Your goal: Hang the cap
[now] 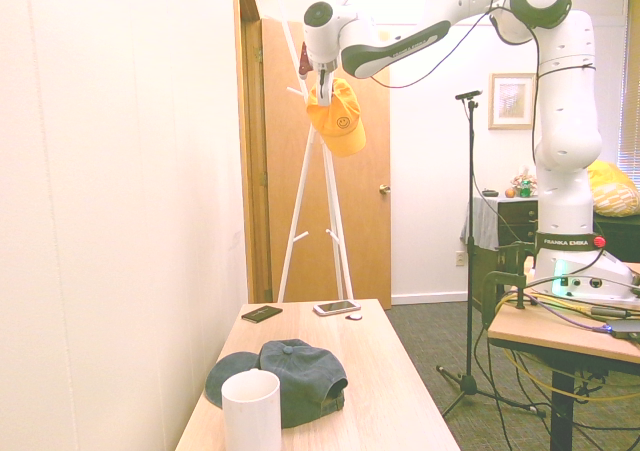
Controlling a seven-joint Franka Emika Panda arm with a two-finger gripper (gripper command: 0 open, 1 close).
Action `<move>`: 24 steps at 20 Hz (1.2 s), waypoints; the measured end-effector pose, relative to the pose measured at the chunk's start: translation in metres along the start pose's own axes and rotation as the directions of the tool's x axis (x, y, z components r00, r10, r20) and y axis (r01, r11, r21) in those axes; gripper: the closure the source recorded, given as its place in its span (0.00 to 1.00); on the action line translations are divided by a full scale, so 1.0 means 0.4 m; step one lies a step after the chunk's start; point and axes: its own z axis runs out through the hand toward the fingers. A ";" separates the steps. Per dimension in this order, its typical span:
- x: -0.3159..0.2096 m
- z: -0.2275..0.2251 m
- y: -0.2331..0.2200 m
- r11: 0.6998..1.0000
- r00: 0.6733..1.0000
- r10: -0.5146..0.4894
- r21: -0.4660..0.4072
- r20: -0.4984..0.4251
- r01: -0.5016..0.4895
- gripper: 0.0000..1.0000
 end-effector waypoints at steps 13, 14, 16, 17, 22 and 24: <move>0.003 0.016 -0.001 0.999 1.000 0.011 0.031 0.006 -0.011 0.00; 0.003 0.016 -0.002 0.999 1.000 0.015 0.039 0.009 -0.016 0.00; 0.004 0.015 -0.008 0.997 0.999 0.033 0.074 0.016 -0.034 0.00; 0.007 0.013 -0.012 0.993 0.998 0.051 0.103 0.022 -0.053 0.00; 0.047 0.004 -0.003 0.970 0.991 0.127 0.202 0.042 -0.133 0.00; 0.048 0.011 -0.003 0.965 0.988 0.138 0.216 0.063 -0.148 0.00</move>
